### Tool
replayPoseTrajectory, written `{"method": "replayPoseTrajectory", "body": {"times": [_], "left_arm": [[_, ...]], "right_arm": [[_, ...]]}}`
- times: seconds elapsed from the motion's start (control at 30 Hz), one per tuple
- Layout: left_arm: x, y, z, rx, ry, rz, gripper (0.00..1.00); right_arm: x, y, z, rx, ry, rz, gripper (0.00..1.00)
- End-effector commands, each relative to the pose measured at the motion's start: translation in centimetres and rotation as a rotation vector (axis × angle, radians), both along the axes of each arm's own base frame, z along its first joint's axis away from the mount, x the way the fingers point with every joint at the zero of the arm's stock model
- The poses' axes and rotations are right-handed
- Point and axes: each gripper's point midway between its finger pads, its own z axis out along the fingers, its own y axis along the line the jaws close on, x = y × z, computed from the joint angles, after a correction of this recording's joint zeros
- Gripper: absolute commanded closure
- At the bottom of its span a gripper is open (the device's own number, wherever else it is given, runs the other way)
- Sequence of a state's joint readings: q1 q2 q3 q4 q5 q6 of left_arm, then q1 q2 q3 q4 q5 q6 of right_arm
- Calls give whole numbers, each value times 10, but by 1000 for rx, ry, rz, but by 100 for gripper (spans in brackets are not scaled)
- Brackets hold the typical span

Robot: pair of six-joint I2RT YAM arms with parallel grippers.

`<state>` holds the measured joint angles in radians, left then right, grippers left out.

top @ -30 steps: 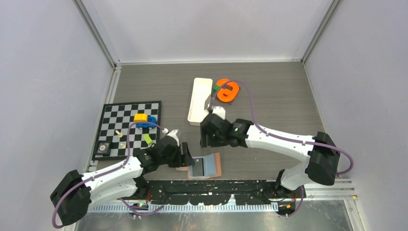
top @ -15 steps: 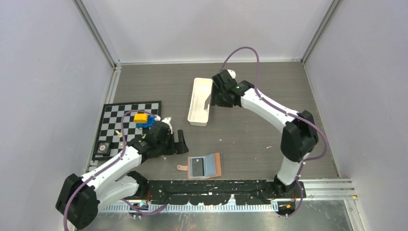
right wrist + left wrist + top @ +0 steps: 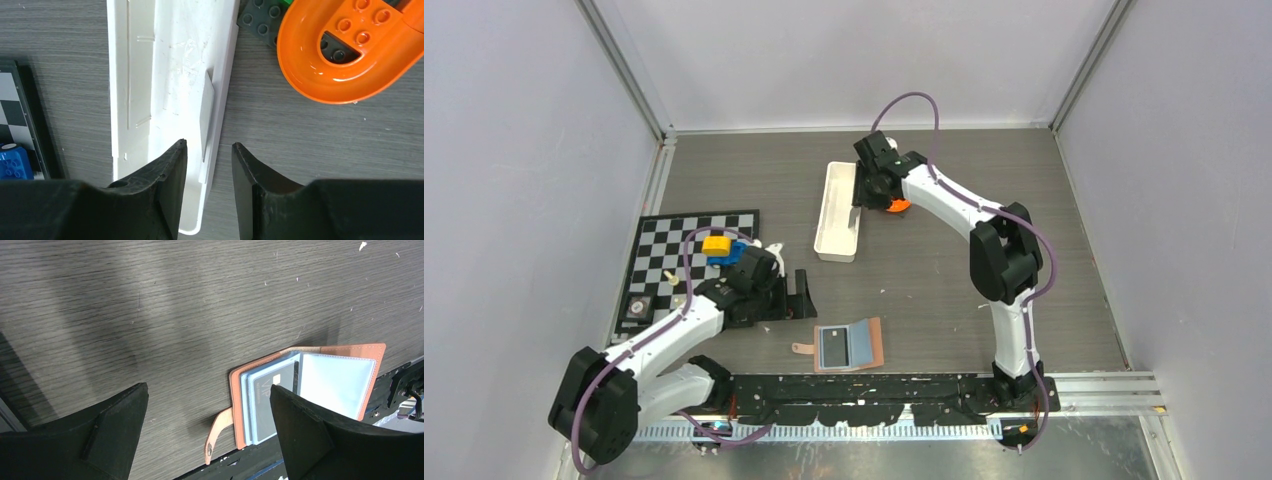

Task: Put the credit cards into the card holder
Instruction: Pick up the credit card from the storage box.

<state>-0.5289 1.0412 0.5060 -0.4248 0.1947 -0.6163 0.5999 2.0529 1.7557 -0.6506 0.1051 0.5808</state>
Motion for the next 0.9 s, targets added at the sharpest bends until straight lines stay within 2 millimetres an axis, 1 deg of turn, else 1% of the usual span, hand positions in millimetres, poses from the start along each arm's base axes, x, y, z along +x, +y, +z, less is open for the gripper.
{"method": "replayPoseTrajectory", "body": {"times": [0.0,0.23,0.43,0.47,0.57,0.63,0.73,0.77,0.8,0.87], "left_arm": [[11,-8,11,-34,-48,-27,6],[10,-6,11,-32,-48,-25,6],[10,-4,11,-29,-48,-20,6],[10,-4,10,-29,-48,-19,6],[10,-3,11,-27,-48,-17,6],[10,-3,11,-27,-49,-16,6],[10,-3,14,-31,-53,-18,6],[10,-4,16,-36,-57,-19,6],[10,-4,19,-41,-62,-18,6],[12,-7,33,-65,-81,-19,6]], "right_arm": [[17,14,14,45,-43,21,59],[20,17,4,49,-21,24,72],[22,21,9,67,-29,23,87],[22,21,11,71,-34,22,90],[23,21,20,80,-49,14,93],[24,20,25,84,-58,12,98],[21,21,36,99,-69,20,100],[18,21,41,109,-72,27,99],[15,22,51,125,-83,39,99],[4,28,71,177,-93,99,100]]}}
